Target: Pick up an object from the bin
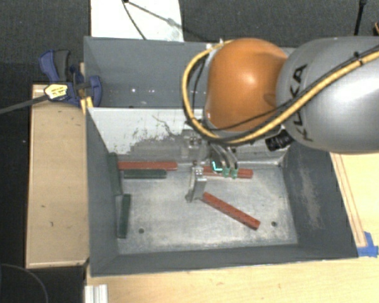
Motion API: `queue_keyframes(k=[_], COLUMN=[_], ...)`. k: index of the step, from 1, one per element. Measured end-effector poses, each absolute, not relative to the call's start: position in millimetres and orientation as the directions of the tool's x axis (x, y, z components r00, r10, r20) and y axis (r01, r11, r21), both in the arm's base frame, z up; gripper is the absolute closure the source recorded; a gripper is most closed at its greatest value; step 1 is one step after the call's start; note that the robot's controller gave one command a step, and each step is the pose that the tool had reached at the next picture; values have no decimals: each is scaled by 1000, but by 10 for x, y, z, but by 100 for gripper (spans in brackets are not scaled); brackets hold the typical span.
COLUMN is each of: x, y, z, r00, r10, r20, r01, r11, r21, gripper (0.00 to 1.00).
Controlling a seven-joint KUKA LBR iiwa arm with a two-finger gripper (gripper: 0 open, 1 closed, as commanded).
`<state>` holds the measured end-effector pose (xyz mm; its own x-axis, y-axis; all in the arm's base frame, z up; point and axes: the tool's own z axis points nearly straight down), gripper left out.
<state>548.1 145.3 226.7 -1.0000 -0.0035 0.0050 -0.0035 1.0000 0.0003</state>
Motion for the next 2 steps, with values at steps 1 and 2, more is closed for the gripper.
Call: queue_keyframes(k=[1,2], x=[5859,5798], y=[1966,1387], z=[661,1025], r00=[-998,-999], r10=[59,46], r20=[6,0], r01=[59,46], r11=[998,999], r21=[-1,-3], gripper=[0,0])
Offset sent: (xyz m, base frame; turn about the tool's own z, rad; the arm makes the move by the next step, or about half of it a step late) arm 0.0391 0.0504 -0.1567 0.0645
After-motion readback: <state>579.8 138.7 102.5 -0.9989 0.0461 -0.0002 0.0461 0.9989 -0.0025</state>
